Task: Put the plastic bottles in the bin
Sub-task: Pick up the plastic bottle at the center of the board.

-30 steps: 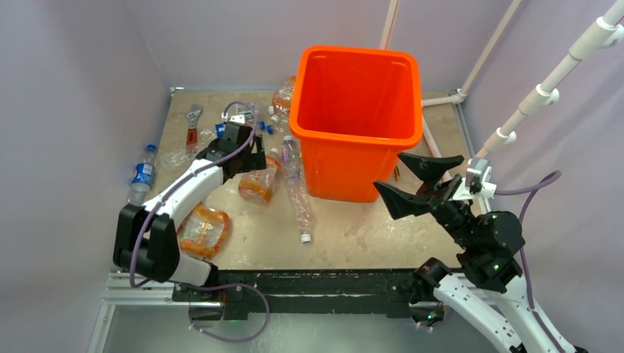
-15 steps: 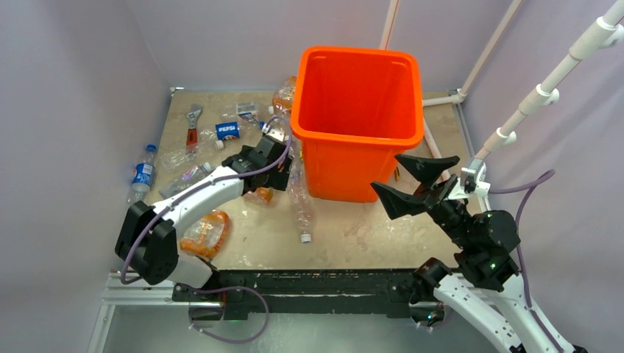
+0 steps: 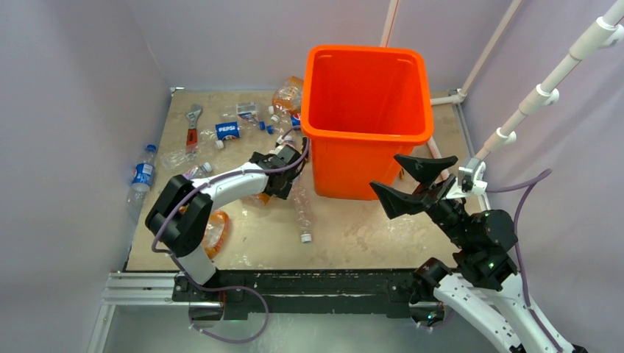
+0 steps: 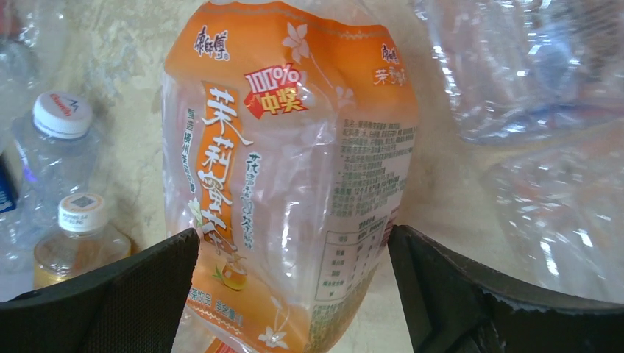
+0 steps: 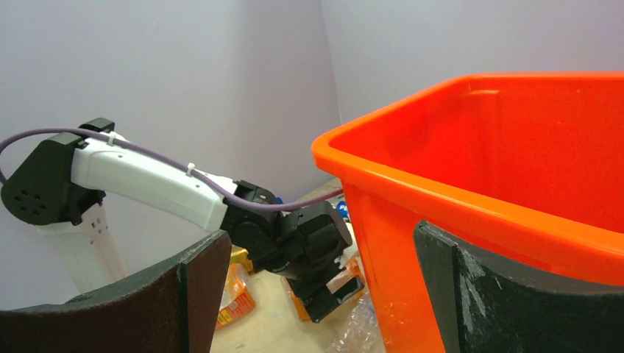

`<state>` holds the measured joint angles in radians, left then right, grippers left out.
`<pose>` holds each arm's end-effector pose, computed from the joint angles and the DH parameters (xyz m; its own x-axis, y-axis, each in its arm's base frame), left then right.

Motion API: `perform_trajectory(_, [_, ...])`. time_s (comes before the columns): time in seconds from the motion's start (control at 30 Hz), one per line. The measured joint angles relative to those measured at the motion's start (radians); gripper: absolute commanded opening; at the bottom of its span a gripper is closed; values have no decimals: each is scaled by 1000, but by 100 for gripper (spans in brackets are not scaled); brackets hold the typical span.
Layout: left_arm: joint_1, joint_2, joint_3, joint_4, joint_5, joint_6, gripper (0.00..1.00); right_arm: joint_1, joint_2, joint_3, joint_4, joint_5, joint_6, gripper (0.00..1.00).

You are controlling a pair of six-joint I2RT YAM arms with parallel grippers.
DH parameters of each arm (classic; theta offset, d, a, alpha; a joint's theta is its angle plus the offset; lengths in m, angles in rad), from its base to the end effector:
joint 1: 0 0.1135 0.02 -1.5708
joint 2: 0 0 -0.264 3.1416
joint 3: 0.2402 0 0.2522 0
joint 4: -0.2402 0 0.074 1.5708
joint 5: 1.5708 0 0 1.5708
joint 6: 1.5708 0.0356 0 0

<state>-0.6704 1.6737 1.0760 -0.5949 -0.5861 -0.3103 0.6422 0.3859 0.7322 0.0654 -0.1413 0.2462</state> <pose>0.2643 -0.1844 0.1915 -0.8026 0.3118 -0.5086 0.1182 0.9188 0.3767 0.0655 0.0553 0.3962 0.1411 0.4068 -0.9025 -0.7534 0.6355 0.1687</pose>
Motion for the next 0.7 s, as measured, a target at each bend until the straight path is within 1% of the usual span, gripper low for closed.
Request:
perform_trajectory(0.27, [0, 74, 9, -27, -124, 0, 99, 0, 0, 0, 3, 0, 0, 98])
perform_trajectory(0.33, [0, 84, 9, -31, -144, 1, 98, 0, 0, 0, 3, 0, 0, 98])
perform_trajectory(0.5, [0, 91, 9, -40, -166, -1, 87, 0, 0, 0, 3, 0, 0, 98])
perform_trajectory(0.7, [0, 91, 9, -50, -192, -2, 68, 0, 2, 0, 3, 0, 0, 98])
